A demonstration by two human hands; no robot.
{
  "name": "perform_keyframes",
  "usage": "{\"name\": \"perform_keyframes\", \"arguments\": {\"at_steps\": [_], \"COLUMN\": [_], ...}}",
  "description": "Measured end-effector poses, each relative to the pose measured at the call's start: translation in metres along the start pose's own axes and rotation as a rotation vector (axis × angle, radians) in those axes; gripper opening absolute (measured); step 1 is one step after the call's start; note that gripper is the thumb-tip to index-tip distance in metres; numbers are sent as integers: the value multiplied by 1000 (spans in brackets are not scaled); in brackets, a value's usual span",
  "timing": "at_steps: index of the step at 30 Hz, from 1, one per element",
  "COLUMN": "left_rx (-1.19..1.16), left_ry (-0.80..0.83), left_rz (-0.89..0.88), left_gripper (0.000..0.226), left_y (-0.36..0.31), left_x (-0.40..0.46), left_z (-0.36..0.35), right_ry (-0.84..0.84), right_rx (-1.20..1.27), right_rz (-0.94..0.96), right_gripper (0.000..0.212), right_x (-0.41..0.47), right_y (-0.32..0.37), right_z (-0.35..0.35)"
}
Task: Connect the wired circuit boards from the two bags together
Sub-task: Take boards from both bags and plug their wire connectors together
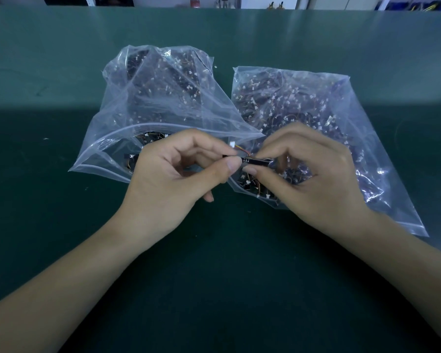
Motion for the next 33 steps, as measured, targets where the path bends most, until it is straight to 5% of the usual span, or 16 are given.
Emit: {"name": "perform_keyframes", "arguments": {"at_steps": [8, 13, 19, 25, 29, 33], "left_rx": [-59, -80, -169, -183, -30, 151], "left_ry": [338, 356, 381, 236, 38, -39], "left_rz": [118, 161, 219, 199, 57, -138], "left_gripper": [2, 1, 9, 7, 20, 9], "left_y": [-2, -1, -1, 2, 5, 0], "left_x": [-9, -7, -5, -2, 0, -4], "left_z": [-8, -6, -4, -1, 3, 4], "right_ry": [83, 36, -102, -157, -122, -113], "right_rx": [14, 28, 150, 328, 402, 488], "right_rz": [-71, -43, -227, -430, -454, -500], "right_gripper": [7, 3, 12, 7, 18, 22], "right_x": [-1, -1, 1, 2, 5, 4], "right_y": [0, 2, -1, -5, -5, -4], "right_z": [-1, 0, 5, 5, 2, 1]}}
Point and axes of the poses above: each hand's wrist, its own x-axis towards the middle knuckle, its own z-axis out of the back of the hand, y = z × x, the point moved 3 cm from there along x, towards the middle knuckle, and after that the axes turned 12 degrees about -y, right-handed, at the moved point
